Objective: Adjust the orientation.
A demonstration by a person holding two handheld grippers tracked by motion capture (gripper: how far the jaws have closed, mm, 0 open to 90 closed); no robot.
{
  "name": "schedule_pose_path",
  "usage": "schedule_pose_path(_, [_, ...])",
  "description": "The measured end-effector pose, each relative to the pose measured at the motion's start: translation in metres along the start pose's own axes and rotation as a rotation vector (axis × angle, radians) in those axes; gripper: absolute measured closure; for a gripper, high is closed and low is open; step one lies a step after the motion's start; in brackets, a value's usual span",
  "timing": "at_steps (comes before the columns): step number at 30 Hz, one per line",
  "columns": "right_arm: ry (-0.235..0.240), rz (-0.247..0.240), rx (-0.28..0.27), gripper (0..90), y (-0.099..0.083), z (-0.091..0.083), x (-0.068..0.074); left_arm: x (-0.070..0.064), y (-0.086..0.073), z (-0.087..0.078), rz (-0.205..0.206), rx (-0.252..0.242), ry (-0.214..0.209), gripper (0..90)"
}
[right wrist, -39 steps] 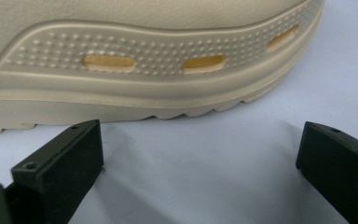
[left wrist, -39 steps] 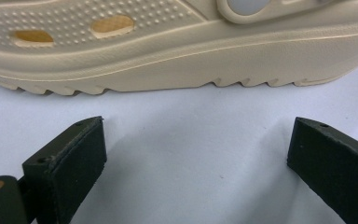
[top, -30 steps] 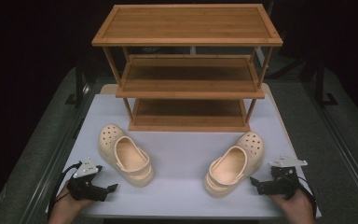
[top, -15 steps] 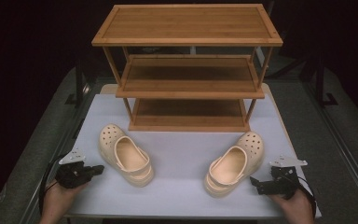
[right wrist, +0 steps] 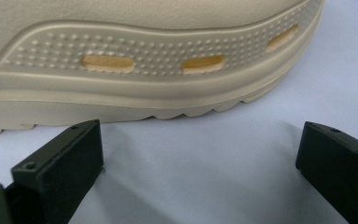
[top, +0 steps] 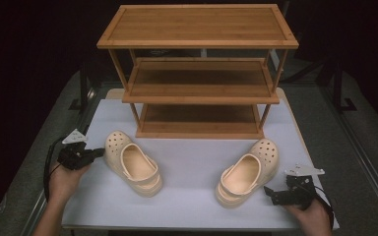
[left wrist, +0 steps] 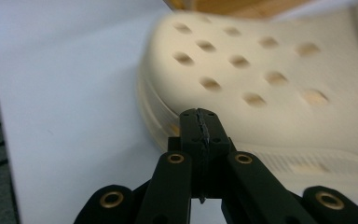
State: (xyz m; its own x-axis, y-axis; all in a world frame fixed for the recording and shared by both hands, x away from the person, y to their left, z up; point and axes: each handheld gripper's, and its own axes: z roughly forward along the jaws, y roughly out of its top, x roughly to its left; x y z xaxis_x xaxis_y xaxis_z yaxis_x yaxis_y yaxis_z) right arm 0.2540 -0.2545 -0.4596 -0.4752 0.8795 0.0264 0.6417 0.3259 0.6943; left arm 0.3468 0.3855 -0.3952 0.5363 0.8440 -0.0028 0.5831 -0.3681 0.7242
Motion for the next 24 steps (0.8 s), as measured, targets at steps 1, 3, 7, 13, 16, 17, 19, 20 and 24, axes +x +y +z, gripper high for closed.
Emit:
schedule_pose_path(1, [0.0,0.0,0.0,0.2,0.0,0.0,0.0,0.004,0.004,0.002,-0.002,0.0,0.011,90.0])
schedule_pose_path(3, [0.0,0.0,0.0,0.2,0.0,0.0,0.0,0.012,0.01,0.007,-0.013,-0.011,0.021,90.0])
schedule_pose_path(7, [0.001,0.001,0.0,0.2,0.0,0.0,0.0,0.028,0.022,0.023,-0.023,0.008,0.047,90.0])
schedule_pose_path(13, [0.001,0.001,-0.002,0.2,0.0,0.0,0.0,0.035,0.032,0.042,-0.024,0.015,0.043,90.0])
schedule_pose_path(16, [0.001,0.001,-0.001,0.2,0.0,0.0,0.0,0.035,0.034,0.046,-0.028,0.011,0.034,90.0])
schedule_pose_path(17, [0.001,0.002,-0.001,0.2,0.0,0.0,0.0,0.034,0.033,0.051,-0.031,0.022,0.022,90.0])
schedule_pose_path(19, [0.001,0.001,-0.001,0.2,0.0,0.0,0.0,0.033,0.033,0.052,-0.029,0.026,0.029,90.0])
schedule_pose_path(20, [0.001,0.001,-0.001,0.2,0.0,0.0,0.0,0.033,0.032,0.052,-0.03,0.021,0.029,90.0])
schedule_pose_path(24, [0.001,0.001,0.0,0.2,0.0,0.0,0.0,0.027,0.034,0.052,-0.03,0.016,-0.004,90.0])
